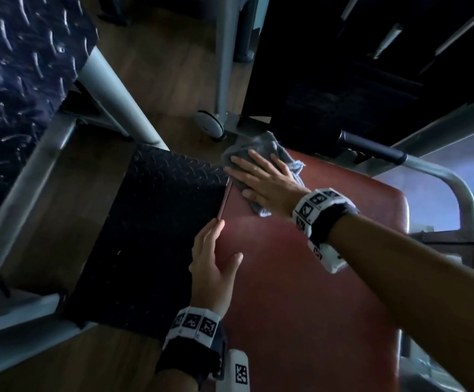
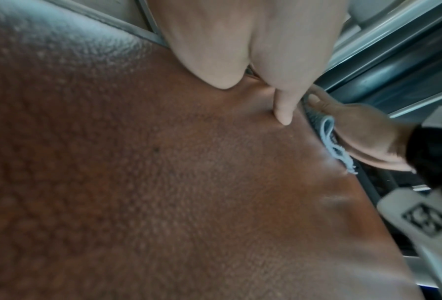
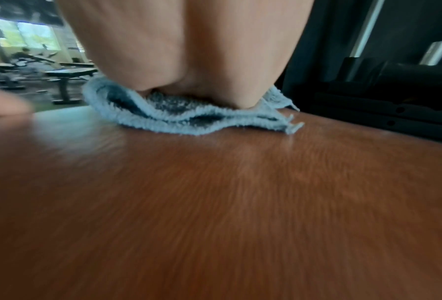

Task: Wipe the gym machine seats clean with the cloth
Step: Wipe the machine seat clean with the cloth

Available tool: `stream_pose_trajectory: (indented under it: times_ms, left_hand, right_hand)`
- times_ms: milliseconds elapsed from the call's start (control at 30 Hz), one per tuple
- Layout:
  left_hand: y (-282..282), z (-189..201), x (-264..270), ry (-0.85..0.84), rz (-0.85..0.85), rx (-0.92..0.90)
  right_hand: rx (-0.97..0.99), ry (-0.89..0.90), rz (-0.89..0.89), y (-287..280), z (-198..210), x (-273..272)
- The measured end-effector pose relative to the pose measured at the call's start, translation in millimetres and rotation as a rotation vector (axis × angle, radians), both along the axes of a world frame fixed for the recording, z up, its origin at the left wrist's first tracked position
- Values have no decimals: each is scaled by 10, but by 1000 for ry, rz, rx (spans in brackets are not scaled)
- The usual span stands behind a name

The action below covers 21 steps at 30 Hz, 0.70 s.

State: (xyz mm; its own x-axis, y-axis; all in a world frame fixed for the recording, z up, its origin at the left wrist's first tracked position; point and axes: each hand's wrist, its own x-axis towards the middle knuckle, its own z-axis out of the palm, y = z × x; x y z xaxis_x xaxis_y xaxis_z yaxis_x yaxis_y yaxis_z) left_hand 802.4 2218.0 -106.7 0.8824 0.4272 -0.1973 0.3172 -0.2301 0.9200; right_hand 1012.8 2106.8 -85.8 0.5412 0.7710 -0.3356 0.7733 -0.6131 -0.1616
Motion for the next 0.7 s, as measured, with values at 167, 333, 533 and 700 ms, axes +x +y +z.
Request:
stream_pose_trajectory:
  times_ms: [167,333,533,700]
  left_hand:
    - [0,0,12,33,-1,-21]
    - [20,2,8,34,-10,-12]
    - [29,-9,15,40,-14,16]
    - [45,-35,11,16,-52,80]
  right_hand:
    - [79,-25,-155,71,-55,277]
    - [128,10,-333,83,-58,-52]
    - [218,133,-300,-366,91,-752]
    - [507,148,-821,-1029,231,-1274]
